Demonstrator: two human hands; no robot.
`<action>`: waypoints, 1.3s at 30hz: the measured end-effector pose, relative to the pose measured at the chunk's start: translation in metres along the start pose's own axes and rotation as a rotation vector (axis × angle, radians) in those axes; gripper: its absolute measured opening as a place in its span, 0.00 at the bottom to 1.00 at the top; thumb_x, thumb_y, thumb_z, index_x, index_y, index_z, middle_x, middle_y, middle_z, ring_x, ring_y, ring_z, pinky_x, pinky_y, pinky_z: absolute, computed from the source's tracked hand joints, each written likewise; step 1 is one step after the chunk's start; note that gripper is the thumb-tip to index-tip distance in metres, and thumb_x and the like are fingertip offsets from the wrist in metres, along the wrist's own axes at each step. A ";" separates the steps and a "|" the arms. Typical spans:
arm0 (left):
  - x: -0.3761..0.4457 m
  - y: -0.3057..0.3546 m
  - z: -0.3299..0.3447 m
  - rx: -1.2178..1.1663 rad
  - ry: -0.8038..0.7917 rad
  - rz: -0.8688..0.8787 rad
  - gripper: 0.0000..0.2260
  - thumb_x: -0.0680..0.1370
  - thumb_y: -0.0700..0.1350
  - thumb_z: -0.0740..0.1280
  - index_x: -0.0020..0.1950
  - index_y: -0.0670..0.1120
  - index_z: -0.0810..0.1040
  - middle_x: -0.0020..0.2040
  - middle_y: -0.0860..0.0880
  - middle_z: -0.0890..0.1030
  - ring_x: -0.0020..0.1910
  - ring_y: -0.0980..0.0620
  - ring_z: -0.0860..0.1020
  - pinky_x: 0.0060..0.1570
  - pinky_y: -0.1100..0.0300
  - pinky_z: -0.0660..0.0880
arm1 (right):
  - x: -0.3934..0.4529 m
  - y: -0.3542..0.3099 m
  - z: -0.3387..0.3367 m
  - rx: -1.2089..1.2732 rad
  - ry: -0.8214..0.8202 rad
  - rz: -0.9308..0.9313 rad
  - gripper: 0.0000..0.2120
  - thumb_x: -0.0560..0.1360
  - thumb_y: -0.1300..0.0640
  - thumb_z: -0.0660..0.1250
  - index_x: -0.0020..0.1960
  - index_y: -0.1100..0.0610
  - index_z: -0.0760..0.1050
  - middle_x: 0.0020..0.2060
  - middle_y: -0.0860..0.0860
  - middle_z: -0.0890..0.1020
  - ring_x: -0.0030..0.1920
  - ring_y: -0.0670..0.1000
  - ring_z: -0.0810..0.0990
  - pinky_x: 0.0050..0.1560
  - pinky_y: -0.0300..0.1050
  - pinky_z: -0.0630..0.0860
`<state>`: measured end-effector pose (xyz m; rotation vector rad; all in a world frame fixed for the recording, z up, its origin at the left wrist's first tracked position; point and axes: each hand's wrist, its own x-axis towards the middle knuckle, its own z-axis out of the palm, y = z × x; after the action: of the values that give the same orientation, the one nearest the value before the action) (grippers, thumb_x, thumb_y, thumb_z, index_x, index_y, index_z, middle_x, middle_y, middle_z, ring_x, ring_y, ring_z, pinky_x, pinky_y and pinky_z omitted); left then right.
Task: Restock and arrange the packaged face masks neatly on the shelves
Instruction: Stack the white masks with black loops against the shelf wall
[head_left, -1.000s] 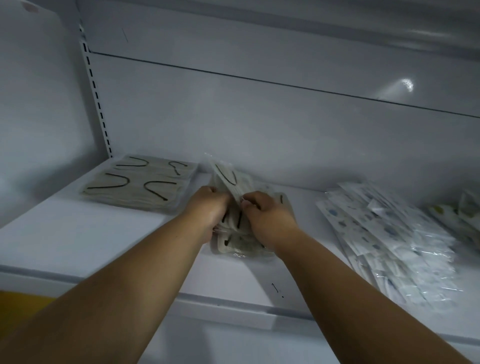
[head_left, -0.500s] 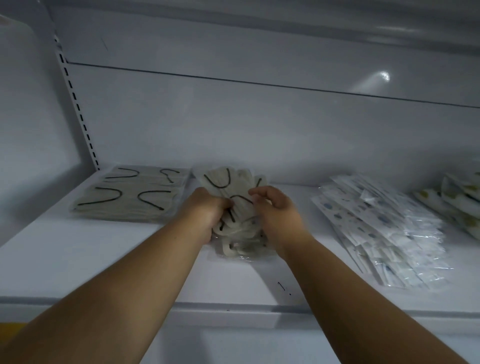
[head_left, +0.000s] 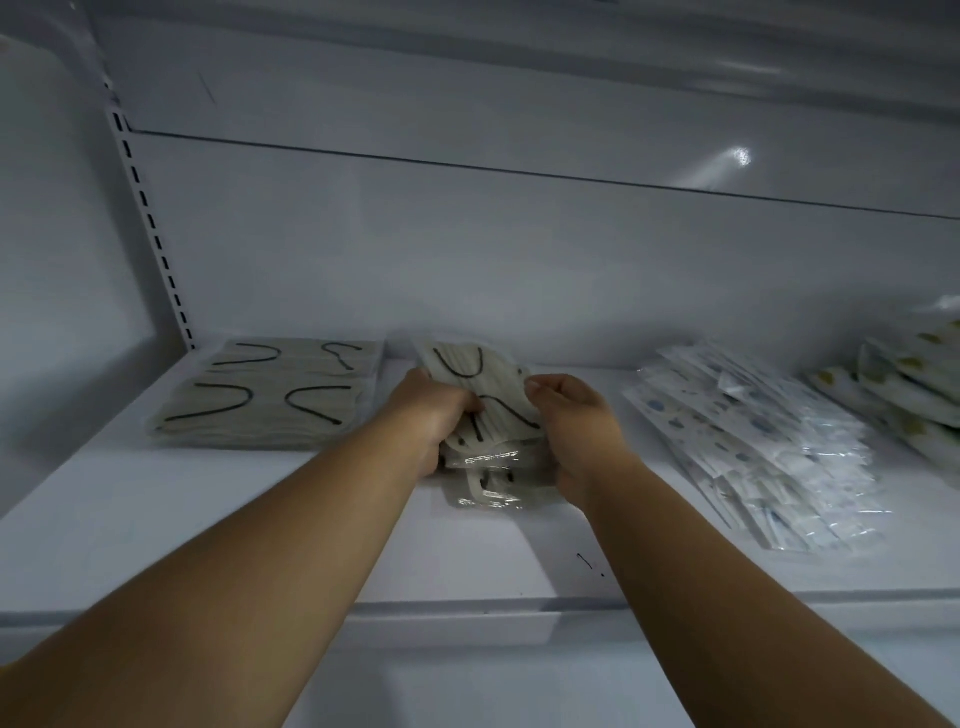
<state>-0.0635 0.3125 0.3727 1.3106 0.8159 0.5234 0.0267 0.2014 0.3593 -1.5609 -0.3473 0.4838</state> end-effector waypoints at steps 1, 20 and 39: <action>0.002 0.000 -0.001 -0.006 -0.001 0.019 0.11 0.70 0.29 0.71 0.48 0.41 0.82 0.43 0.40 0.85 0.42 0.40 0.85 0.45 0.36 0.82 | 0.000 0.001 0.000 0.032 -0.011 -0.007 0.11 0.68 0.49 0.72 0.47 0.52 0.82 0.40 0.54 0.83 0.42 0.58 0.81 0.48 0.57 0.81; 0.004 -0.005 -0.010 -0.117 -0.087 0.075 0.18 0.74 0.34 0.74 0.59 0.49 0.75 0.55 0.44 0.84 0.53 0.43 0.83 0.54 0.41 0.81 | 0.026 -0.008 -0.003 -0.135 -0.086 0.028 0.15 0.76 0.50 0.68 0.60 0.56 0.78 0.50 0.55 0.85 0.48 0.56 0.85 0.52 0.57 0.82; -0.026 0.005 -0.020 0.092 0.024 0.460 0.20 0.73 0.43 0.76 0.60 0.54 0.73 0.54 0.52 0.83 0.53 0.53 0.83 0.54 0.48 0.81 | -0.004 -0.034 0.007 0.059 -0.244 -0.265 0.12 0.73 0.61 0.71 0.56 0.57 0.76 0.49 0.57 0.85 0.49 0.60 0.85 0.49 0.65 0.82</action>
<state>-0.0954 0.3067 0.3825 1.5889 0.5592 0.8731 0.0225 0.2074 0.3934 -1.3760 -0.7111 0.4732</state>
